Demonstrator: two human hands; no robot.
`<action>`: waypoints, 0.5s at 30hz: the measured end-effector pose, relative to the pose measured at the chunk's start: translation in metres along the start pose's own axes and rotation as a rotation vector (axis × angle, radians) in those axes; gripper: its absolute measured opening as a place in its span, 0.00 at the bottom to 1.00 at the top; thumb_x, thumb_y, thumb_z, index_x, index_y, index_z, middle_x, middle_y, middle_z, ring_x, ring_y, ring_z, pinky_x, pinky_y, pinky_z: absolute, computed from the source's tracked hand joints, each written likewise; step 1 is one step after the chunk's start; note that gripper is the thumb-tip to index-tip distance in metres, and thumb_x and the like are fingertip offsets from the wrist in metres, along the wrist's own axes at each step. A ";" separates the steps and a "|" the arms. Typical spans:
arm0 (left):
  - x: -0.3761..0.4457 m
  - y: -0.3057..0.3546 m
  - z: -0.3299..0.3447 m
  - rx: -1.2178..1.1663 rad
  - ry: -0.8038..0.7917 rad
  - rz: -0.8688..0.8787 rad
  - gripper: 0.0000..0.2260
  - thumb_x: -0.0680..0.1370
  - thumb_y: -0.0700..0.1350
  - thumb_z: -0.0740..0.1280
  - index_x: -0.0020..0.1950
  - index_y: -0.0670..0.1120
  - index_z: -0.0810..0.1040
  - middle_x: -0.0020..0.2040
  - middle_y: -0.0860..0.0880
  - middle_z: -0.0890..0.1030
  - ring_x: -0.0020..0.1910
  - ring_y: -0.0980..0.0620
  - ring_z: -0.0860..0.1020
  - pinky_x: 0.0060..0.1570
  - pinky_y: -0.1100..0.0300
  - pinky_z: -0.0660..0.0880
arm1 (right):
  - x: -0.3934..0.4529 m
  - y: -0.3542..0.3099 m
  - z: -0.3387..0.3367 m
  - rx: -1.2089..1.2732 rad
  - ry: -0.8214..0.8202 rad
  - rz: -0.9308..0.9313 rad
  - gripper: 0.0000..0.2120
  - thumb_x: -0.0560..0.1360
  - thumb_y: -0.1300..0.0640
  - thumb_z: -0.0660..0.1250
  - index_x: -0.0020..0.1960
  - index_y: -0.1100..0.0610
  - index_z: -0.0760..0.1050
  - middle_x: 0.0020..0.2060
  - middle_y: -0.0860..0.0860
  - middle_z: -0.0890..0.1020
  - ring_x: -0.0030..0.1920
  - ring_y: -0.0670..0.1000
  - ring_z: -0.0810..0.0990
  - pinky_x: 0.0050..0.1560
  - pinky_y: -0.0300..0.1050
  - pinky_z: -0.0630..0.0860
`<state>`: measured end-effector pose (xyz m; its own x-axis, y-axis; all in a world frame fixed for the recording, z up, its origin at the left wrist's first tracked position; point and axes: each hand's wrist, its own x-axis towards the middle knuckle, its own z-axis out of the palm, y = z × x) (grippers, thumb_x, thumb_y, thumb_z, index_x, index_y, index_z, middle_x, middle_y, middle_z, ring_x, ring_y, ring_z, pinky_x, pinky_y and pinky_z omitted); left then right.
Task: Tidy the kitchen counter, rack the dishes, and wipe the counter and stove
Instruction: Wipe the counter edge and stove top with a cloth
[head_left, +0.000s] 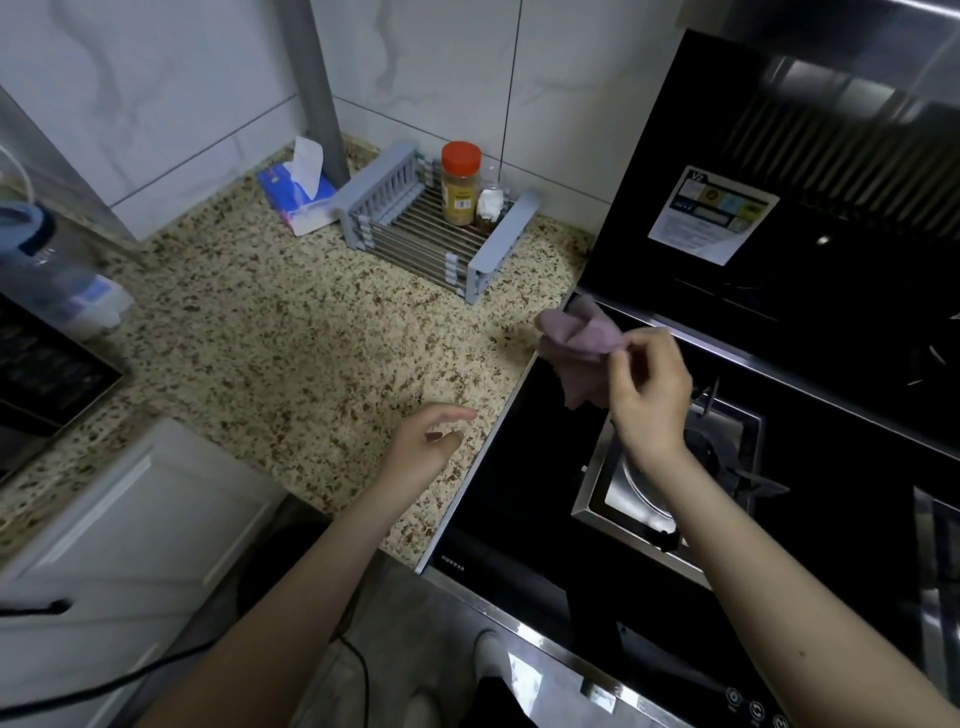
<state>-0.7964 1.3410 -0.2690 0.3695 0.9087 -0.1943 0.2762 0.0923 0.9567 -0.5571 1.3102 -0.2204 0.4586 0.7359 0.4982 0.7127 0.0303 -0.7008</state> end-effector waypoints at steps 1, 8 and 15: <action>0.000 0.001 0.000 -0.017 0.007 -0.004 0.17 0.76 0.33 0.65 0.48 0.57 0.79 0.56 0.58 0.79 0.60 0.59 0.74 0.58 0.66 0.69 | -0.008 -0.001 0.000 -0.044 -0.061 -0.065 0.07 0.73 0.57 0.61 0.45 0.60 0.74 0.41 0.54 0.77 0.42 0.47 0.74 0.42 0.39 0.68; 0.001 0.001 -0.001 -0.033 0.013 0.003 0.15 0.76 0.32 0.65 0.48 0.54 0.80 0.53 0.55 0.81 0.58 0.56 0.77 0.60 0.61 0.72 | -0.113 0.027 0.002 -0.247 -0.901 -0.011 0.13 0.75 0.47 0.63 0.39 0.55 0.78 0.39 0.47 0.80 0.43 0.53 0.81 0.39 0.48 0.75; 0.000 0.001 -0.010 -0.046 0.027 -0.025 0.12 0.77 0.35 0.64 0.48 0.51 0.81 0.50 0.56 0.82 0.53 0.57 0.79 0.58 0.57 0.75 | -0.132 0.029 0.041 -0.377 -0.674 0.071 0.34 0.75 0.35 0.51 0.75 0.53 0.61 0.73 0.55 0.63 0.72 0.55 0.62 0.72 0.53 0.60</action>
<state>-0.8050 1.3450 -0.2662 0.3387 0.9165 -0.2127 0.2435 0.1330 0.9607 -0.6185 1.2415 -0.3276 0.1740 0.9838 -0.0440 0.8815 -0.1755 -0.4383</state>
